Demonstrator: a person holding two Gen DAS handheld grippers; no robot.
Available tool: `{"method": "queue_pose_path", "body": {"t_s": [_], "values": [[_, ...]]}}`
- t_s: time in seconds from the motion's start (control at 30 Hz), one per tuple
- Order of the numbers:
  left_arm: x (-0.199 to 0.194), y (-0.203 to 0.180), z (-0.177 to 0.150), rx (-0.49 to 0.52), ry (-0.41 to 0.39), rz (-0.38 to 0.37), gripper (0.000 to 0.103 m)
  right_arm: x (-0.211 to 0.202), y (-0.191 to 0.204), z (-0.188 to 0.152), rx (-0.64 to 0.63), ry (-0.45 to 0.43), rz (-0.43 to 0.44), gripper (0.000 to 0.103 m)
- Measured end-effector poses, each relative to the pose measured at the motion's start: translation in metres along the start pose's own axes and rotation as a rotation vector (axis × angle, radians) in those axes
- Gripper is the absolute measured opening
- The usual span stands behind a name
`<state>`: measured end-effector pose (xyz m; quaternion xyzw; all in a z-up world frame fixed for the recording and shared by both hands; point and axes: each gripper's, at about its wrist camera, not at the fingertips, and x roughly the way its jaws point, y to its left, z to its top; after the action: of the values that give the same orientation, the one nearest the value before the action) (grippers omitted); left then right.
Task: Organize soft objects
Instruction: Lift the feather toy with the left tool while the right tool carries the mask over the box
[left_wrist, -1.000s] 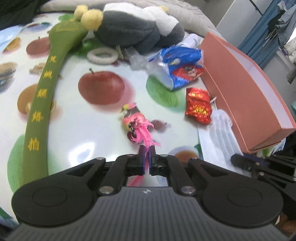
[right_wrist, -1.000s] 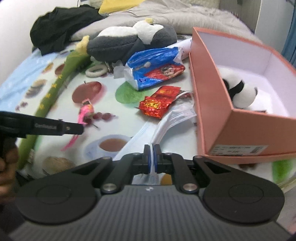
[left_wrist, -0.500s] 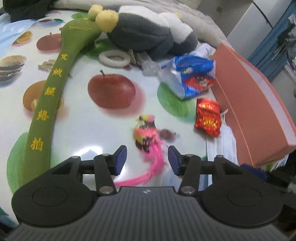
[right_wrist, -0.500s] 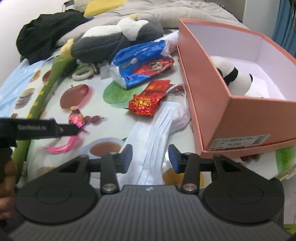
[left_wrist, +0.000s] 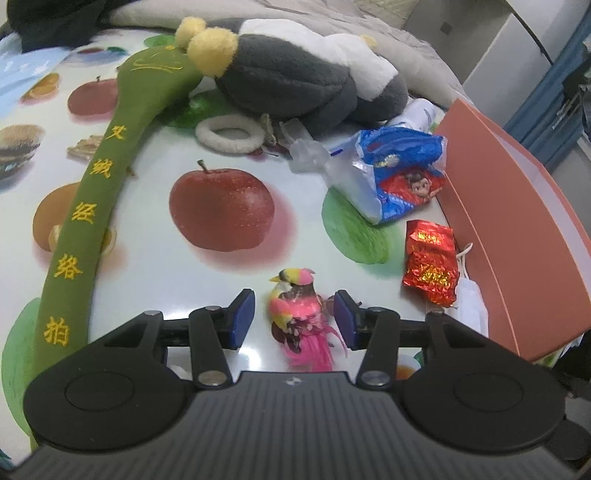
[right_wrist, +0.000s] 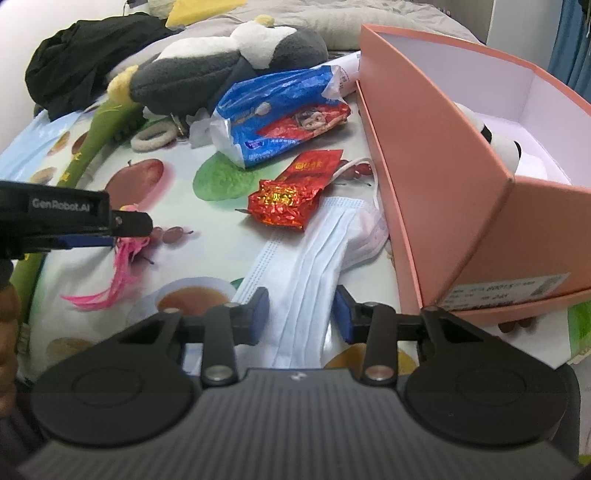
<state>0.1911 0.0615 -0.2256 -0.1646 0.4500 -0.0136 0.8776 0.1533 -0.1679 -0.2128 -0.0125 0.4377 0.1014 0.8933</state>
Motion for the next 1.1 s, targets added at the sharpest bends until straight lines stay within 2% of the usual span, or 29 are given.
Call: {"method": "queue_pose_path", "body": {"t_s": [0.07, 0.1, 0.2, 0.63, 0.87, 1.1], "values": [[0.001, -0.002, 0.0, 0.005, 0.01, -0.008, 0.036, 0.0, -0.001, 0.002, 0.0, -0.001, -0.003, 0.018], [0.001, -0.003, 0.0, 0.007, 0.015, -0.012, 0.035, -0.001, -0.001, 0.003, 0.0, -0.001, -0.001, 0.011], [-0.002, -0.005, -0.001, 0.014, 0.015, -0.015, 0.034, -0.007, 0.001, 0.006, -0.018, -0.024, -0.026, 0.007], [-0.053, -0.023, 0.006, 0.043, -0.046, -0.044, 0.034, -0.053, 0.007, 0.027, -0.058, -0.137, -0.048, 0.007], [-0.076, -0.044, 0.008, 0.101, -0.044, -0.057, 0.034, -0.075, 0.003, 0.034, -0.018, -0.149, 0.006, 0.007], [-0.098, -0.075, 0.032, 0.169, -0.078, -0.093, 0.034, -0.102, -0.004, 0.055, 0.018, -0.195, 0.057, 0.007]]}}
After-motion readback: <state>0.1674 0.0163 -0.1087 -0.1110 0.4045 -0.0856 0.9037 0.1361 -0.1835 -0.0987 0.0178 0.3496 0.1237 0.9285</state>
